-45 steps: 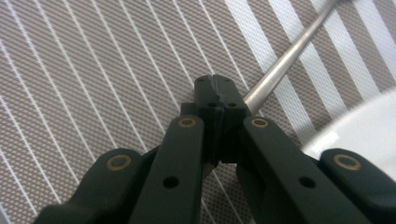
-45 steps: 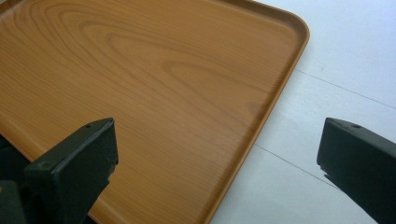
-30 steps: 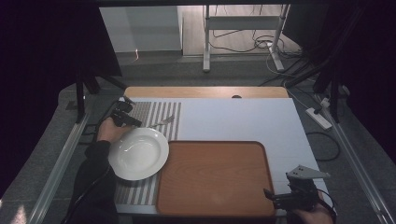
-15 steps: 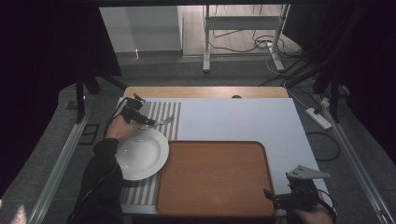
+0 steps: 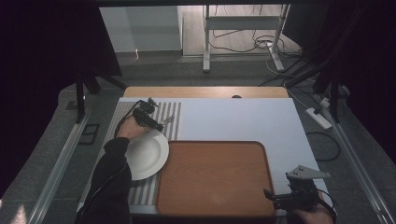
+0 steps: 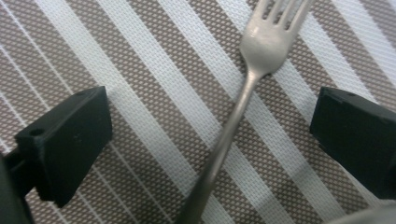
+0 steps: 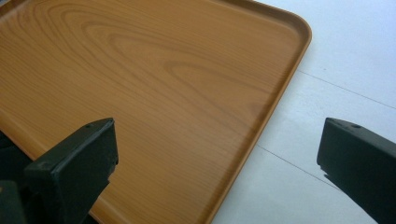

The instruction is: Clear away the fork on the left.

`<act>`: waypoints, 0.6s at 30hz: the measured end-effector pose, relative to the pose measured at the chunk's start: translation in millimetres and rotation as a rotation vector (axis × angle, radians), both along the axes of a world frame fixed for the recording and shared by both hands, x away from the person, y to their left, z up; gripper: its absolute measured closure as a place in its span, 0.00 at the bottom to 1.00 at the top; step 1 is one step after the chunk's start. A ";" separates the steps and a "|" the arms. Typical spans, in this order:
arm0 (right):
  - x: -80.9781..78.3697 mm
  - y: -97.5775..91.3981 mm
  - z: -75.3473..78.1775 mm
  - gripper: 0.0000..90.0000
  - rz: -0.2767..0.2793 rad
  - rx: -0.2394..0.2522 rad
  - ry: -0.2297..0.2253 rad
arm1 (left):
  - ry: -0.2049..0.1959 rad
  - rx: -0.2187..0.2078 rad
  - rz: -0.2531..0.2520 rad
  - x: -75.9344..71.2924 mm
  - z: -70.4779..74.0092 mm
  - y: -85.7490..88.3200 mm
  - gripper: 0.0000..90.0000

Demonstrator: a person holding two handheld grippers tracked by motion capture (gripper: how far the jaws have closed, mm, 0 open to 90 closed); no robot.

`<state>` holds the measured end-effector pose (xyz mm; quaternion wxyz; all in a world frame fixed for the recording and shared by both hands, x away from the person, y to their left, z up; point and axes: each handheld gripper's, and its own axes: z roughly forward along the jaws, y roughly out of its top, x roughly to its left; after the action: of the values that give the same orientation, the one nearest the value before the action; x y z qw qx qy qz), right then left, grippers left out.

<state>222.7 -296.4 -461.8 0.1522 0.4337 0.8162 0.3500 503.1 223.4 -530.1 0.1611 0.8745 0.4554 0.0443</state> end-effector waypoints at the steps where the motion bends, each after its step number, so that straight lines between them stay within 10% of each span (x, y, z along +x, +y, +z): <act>1: 0.0 0.0 0.0 0.00 0.000 0.000 0.000 | -0.004 0.006 -0.001 0.0 0.4 0.3 0.02; 18: 0.5 1.0 -0.5 0.00 0.004 -0.009 0.004 | -0.032 -0.032 -0.079 -13.2 11.7 23.6 0.92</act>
<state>223.2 -295.4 -462.3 0.1519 0.4321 0.8189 0.3458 489.9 247.0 -518.4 0.1840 0.8883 0.4184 0.0446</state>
